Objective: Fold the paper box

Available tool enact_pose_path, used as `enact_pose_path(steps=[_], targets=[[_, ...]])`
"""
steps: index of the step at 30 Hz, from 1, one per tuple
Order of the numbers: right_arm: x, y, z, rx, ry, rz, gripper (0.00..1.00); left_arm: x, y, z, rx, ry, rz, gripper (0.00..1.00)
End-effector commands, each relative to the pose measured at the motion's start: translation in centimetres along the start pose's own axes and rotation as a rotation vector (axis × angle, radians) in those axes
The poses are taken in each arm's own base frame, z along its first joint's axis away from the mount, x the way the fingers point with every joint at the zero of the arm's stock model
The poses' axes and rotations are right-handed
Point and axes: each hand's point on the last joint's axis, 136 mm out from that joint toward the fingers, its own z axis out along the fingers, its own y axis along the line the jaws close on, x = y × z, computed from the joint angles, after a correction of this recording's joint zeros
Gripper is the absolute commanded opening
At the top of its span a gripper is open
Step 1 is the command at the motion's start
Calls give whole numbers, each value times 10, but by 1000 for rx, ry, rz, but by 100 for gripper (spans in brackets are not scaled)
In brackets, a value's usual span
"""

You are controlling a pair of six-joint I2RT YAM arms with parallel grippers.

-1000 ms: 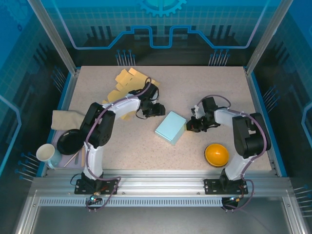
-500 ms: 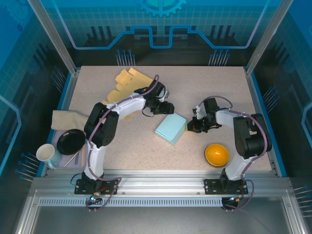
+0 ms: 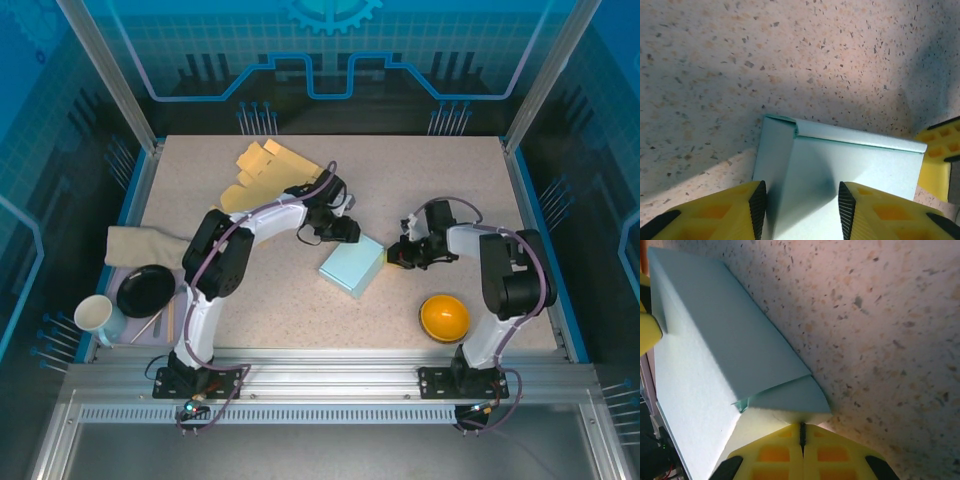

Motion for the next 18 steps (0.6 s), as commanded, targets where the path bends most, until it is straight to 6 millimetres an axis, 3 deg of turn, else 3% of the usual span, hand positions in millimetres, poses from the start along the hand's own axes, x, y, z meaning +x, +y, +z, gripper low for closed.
enact_pose_path(steps=[1,11,18], targets=[[-3,3,5,-67,-7,7,5,9,-23,16,83,44,61,43],[-4,20,23,-179,11,-51,5,29,-64,45,194,118,101,37],[-25,28,25,-232,-67,-10,4,60,-94,67,244,197,141,35]])
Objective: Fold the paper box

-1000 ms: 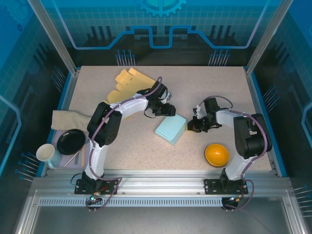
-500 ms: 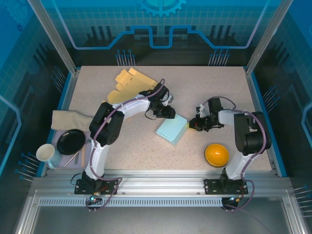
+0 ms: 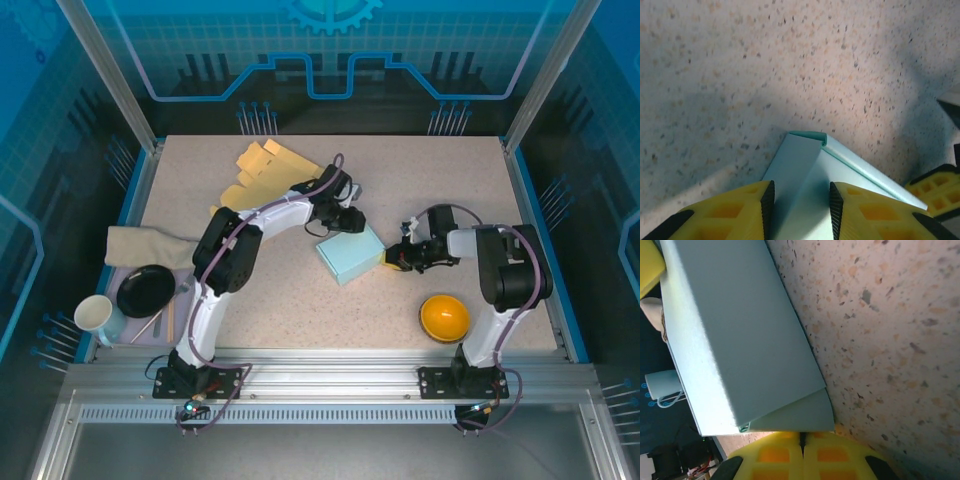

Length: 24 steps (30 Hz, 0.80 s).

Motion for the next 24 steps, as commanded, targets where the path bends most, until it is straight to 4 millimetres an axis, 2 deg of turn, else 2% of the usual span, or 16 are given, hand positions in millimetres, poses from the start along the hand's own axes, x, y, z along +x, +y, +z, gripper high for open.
enact_pose_path(steps=[1,7,13,17,19,24], targets=[[-28,22,17,-81,-82,-103,4,106,-91,43,238,312,68,34],[-40,12,4,-47,-166,-50,4,125,-80,45,211,344,58,33],[-39,-12,-16,34,-233,34,4,140,-63,44,159,377,57,33],[-35,-24,-30,85,-265,61,5,141,-49,44,142,383,32,34],[-33,-23,-32,88,-255,60,4,139,-46,42,146,377,23,34],[-31,-24,-35,151,-246,67,4,132,-51,36,176,361,30,35]])
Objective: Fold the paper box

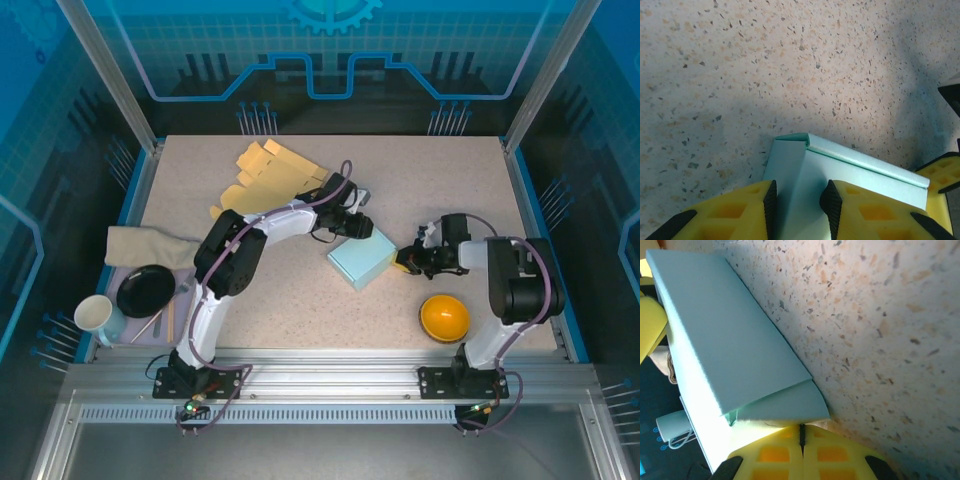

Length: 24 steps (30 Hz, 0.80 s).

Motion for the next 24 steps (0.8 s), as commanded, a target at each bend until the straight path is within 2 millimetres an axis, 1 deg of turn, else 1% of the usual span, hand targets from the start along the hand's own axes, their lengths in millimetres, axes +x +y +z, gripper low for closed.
enact_pose_path(steps=[1,4,7,9,12,16,18,20,24], targets=[[-28,5,-3,80,-103,-89,4,120,-43,22,141,387,-52,35],[-27,14,6,76,-81,-113,4,119,-48,22,174,388,-63,34],[-28,27,18,36,-77,-138,4,122,-53,25,198,393,-75,34],[-30,42,25,-17,-80,-163,4,126,-59,28,218,400,-86,34],[-34,70,30,-112,-105,-223,4,135,-66,34,230,419,-84,34],[-42,112,24,-225,-166,-303,5,146,-75,41,247,443,-80,33],[-45,124,19,-244,-195,-324,4,148,-77,42,251,446,-82,34],[-49,130,15,-243,-219,-326,4,148,-79,43,259,445,-85,33],[-55,133,14,-250,-245,-305,4,150,-85,46,278,451,-92,33]])
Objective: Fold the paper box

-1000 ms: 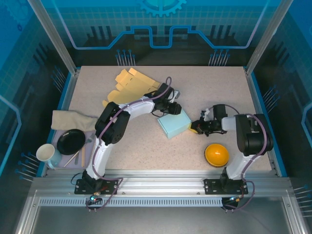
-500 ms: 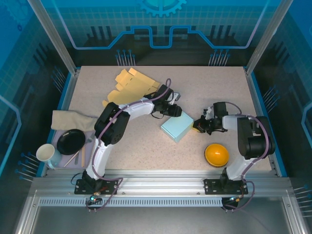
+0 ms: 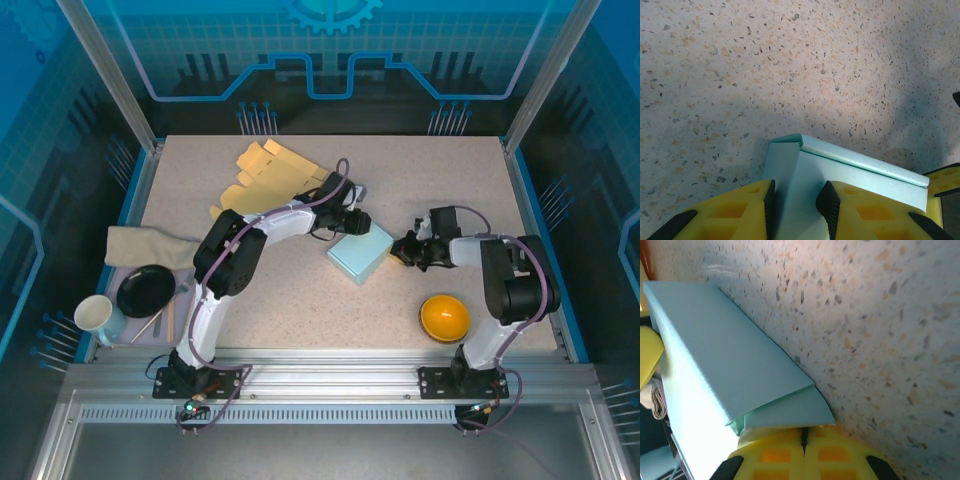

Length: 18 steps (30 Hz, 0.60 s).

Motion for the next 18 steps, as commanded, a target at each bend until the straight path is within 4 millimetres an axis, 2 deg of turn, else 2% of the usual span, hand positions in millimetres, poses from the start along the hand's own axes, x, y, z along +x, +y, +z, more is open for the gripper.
enact_pose_path(steps=[1,5,13,18], targets=[[-30,114,-3,-319,-147,-293,4,168,-87,32,299,523,-57,33],[-21,93,-1,-222,-109,-265,3,161,-75,31,265,501,-82,34],[7,16,-12,-13,-7,-140,4,120,-16,10,137,406,-152,36],[16,-11,-19,52,13,-94,7,100,3,-2,96,370,-157,37]])
